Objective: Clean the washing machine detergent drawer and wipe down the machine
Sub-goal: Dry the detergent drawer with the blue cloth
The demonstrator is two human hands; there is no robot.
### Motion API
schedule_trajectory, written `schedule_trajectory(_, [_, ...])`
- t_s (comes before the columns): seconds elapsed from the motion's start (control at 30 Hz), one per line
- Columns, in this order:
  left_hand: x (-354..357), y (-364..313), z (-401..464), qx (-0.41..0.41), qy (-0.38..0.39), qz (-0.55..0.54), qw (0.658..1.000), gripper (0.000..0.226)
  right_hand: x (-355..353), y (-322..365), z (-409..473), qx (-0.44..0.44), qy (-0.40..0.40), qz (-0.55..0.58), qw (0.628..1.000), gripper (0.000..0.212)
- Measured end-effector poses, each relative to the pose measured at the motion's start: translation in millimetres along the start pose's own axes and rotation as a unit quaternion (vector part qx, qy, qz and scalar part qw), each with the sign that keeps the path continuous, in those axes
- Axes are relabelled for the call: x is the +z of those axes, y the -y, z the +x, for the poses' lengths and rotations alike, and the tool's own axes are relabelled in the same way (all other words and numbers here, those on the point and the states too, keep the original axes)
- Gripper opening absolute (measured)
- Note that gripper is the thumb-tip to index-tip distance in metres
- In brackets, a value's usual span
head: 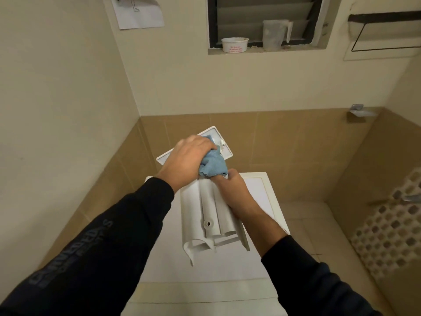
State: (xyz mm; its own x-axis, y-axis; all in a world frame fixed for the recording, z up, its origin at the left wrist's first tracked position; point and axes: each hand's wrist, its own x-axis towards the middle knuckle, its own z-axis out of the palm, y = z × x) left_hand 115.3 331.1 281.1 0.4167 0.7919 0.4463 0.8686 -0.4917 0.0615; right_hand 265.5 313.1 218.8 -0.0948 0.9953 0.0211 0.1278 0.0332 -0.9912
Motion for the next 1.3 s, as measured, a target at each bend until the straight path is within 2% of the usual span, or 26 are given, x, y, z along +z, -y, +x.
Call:
schedule_trajectory(0.1, [-4, 4, 2, -0.009, -0.007, 0.02, 1.0, 0.031, 3, 2, 3, -0.005, -0.004, -0.021, 1.0, 0.021])
schedule_trajectory(0.2, [-10, 2, 5, -0.037, 0.039, 0.045, 0.998, 0.038, 5, 5, 0, 0.001, -0.001, -0.061, 0.998, 0.023])
schedule_trajectory(0.3, [-9, 2, 5, -0.027, 0.062, 0.073, 0.995, 0.038, 4, 5, -5, -0.005, 0.016, -0.033, 0.999, 0.023])
schedule_trajectory(0.37, [-4, 8, -1, 0.011, 0.035, 0.061, 0.997, 0.044, 4, 7, -6, -0.021, 0.032, 0.015, 0.999, 0.023])
schedule_trajectory(0.43, [1, 15, -8, 0.025, -0.019, 0.002, 0.999, 0.053, 2, 13, -3, -0.02, 0.033, 0.052, 0.998, 0.032])
schedule_trajectory(0.53, [8, 20, -12, 0.01, -0.048, -0.078, 0.996, 0.056, -3, 15, 0, 0.0, 0.04, 0.076, 0.996, 0.024])
schedule_trajectory(0.77, [5, 21, -14, 0.003, -0.072, -0.051, 0.996, 0.051, -13, 15, -2, 0.013, 0.059, 0.089, 0.994, 0.024])
schedule_trajectory(0.83, [7, 25, -20, 0.003, -0.052, -0.032, 0.998, 0.05, -18, 14, -1, 0.025, 0.046, 0.088, 0.995, 0.03])
schedule_trajectory(0.93, [7, 31, -32, -0.003, 0.02, -0.007, 1.0, 0.05, -23, 9, 0, 0.075, 0.013, 0.08, 0.994, 0.021])
schedule_trajectory(1.03, [1, 24, -37, -0.059, 0.126, -0.095, 0.986, 0.066, -23, 6, -2, 0.065, 0.003, 0.064, 0.996, 0.015])
schedule_trajectory(1.13, [-7, 14, -32, -0.108, 0.176, -0.196, 0.958, 0.067, -20, 5, -5, 0.07, 0.004, 0.072, 0.995, 0.015])
schedule_trajectory(1.2, [-8, 10, -27, -0.132, 0.147, -0.206, 0.958, 0.051, -17, 5, -5, 0.07, 0.001, 0.076, 0.995, 0.015])
schedule_trajectory(1.3, [3, 5, -26, -0.132, -0.002, -0.09, 0.987, 0.041, -11, 9, -6, 0.053, 0.005, 0.091, 0.994, 0.016])
